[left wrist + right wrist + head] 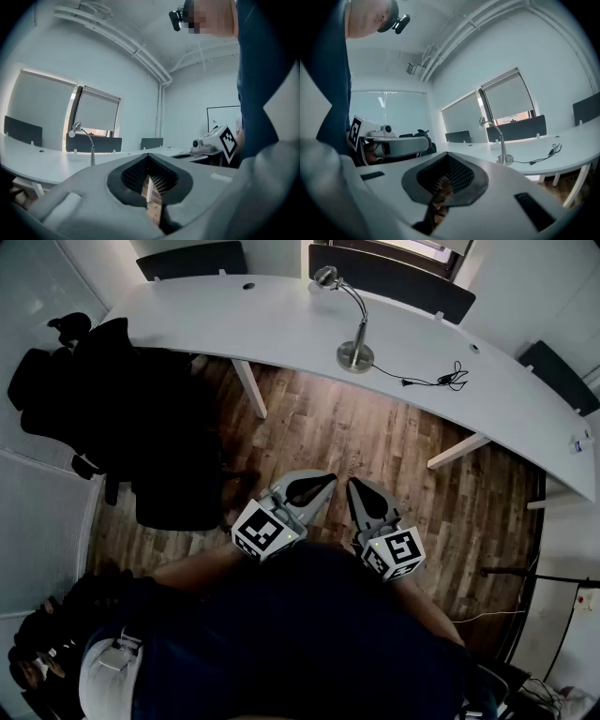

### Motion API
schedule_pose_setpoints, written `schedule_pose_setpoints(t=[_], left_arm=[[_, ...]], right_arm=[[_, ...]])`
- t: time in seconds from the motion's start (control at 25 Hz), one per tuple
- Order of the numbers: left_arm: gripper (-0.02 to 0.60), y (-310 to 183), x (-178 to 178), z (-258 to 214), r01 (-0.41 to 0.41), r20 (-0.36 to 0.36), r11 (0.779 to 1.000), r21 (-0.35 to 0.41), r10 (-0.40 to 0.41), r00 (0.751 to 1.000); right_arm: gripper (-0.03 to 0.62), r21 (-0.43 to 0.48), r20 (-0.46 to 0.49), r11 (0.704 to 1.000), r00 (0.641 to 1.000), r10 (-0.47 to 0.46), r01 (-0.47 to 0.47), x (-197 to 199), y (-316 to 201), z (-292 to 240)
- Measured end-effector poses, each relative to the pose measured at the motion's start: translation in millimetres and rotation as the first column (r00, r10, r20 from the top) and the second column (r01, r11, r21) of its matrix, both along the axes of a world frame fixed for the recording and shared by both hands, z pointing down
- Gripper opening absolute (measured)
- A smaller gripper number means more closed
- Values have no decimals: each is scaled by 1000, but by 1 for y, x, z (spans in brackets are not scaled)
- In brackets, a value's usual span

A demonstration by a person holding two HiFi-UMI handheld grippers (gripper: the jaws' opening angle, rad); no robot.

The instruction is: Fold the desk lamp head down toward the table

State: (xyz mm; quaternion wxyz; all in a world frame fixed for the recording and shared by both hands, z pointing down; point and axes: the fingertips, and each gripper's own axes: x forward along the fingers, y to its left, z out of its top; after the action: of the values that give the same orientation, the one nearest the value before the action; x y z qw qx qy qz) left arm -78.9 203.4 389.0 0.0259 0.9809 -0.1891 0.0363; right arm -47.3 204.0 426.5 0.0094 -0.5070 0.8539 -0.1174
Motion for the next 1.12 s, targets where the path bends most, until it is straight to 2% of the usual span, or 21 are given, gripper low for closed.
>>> schedule_pose_setpoints(t=[0.64, 0.88, 1.12], left_arm=[[6, -3, -8, -1, 34, -6, 999, -14, -34, 999], [6, -4, -3, -1, 32, 1, 999, -11, -32, 999], [6, -12, 10, -7, 76, -14, 997, -25, -77, 997]], right_arm=[[9, 18, 4, 1000, 1000, 2, -2, -2, -5, -13], [9, 27, -2, 1000, 1000, -14, 14, 0, -6, -17], [9, 51, -24, 998, 999, -23, 24, 17, -11, -19]])
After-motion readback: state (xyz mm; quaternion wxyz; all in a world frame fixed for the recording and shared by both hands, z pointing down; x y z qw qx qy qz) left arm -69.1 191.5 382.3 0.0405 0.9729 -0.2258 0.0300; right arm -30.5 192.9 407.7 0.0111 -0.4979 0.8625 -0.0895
